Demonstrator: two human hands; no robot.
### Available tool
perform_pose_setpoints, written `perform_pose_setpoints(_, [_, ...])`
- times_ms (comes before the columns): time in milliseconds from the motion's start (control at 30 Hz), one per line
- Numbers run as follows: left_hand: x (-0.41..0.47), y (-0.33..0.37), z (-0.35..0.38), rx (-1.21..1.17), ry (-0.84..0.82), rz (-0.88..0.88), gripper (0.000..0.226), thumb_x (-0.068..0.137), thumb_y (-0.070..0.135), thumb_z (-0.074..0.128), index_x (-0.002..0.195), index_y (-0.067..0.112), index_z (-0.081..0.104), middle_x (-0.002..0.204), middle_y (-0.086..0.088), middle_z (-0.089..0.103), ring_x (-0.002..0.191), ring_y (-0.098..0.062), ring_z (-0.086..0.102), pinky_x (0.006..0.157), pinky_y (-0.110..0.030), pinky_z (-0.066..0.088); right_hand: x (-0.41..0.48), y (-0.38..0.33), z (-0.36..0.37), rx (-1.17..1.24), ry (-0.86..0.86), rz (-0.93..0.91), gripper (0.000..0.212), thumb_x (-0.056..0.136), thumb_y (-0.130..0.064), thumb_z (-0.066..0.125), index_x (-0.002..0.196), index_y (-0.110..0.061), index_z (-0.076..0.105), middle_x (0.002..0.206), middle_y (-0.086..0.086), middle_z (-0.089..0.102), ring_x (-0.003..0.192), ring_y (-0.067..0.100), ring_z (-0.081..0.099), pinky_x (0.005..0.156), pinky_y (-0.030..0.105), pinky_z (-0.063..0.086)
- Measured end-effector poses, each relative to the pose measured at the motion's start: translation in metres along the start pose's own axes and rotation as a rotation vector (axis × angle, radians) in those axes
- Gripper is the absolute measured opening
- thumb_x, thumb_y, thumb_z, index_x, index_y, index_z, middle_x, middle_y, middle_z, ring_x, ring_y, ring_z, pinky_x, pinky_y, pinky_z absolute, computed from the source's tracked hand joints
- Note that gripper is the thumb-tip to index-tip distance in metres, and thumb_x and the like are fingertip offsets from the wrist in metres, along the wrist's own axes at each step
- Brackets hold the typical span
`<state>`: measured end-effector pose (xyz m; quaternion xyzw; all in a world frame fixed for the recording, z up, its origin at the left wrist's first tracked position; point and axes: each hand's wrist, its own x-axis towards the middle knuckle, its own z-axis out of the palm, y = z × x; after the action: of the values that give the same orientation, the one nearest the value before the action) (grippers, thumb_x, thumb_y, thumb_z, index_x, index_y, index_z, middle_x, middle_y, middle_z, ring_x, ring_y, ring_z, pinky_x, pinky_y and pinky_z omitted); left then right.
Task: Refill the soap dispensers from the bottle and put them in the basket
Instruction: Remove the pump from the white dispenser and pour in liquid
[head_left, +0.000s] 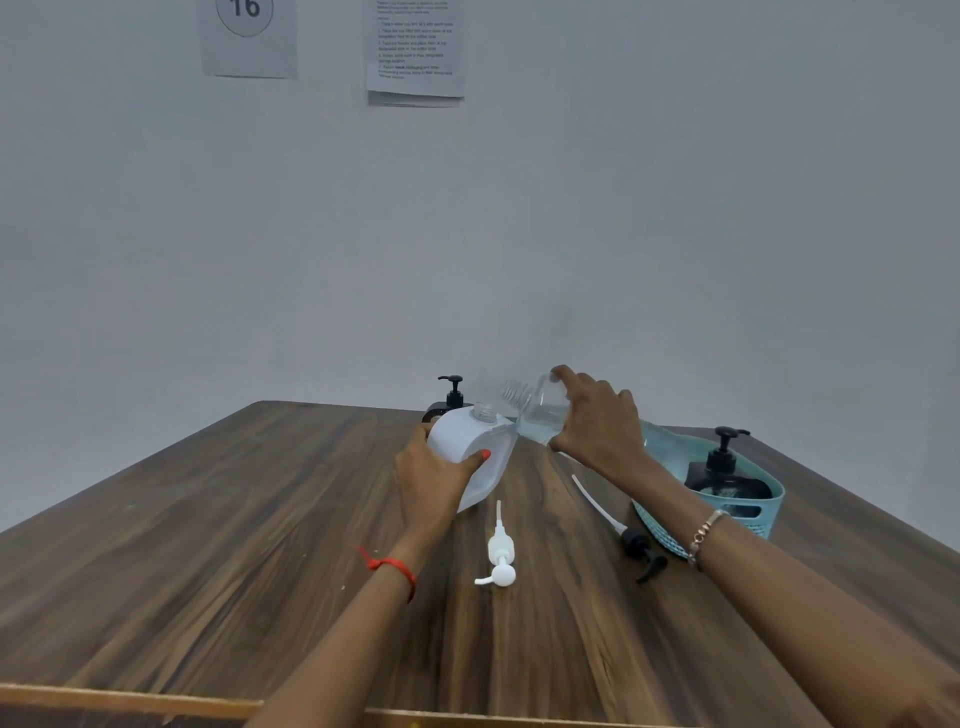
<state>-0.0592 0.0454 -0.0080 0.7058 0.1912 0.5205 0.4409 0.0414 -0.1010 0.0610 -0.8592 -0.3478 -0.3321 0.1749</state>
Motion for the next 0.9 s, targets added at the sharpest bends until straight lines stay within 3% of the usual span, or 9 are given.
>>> perform_pose_setpoints(267, [-0.007,0.004,0.007,0.066,0.033,0.054,0.053,0.062,0.028,0.082,0.104,0.009,0.057,0.099,-0.009,0.067,0.092,-0.028,0.062,0.067,-0.027,0.039,-0.003,0.001,0.003,-0.063,-0.032,-0.023,0.070,0.067,-0.021,0.069,0.129,-0.021,0.039,0.107,0.003,0.061,0.093,0.028,0.057,0.080,0.035,0.036])
perform_pose_setpoints(900, [-0.011,-0.001,0.011,0.074,0.025,0.061,0.057,0.062,0.027,0.084,0.107,0.005,0.056,0.102,-0.012,0.066,0.092,-0.029,0.061,0.067,-0.027,0.042,-0.003,0.003,0.003,-0.147,-0.029,-0.081,0.066,0.072,-0.016,0.062,0.132,-0.024,0.038,0.114,0.002,0.059,0.098,0.027,0.054,0.083,0.037,0.036])
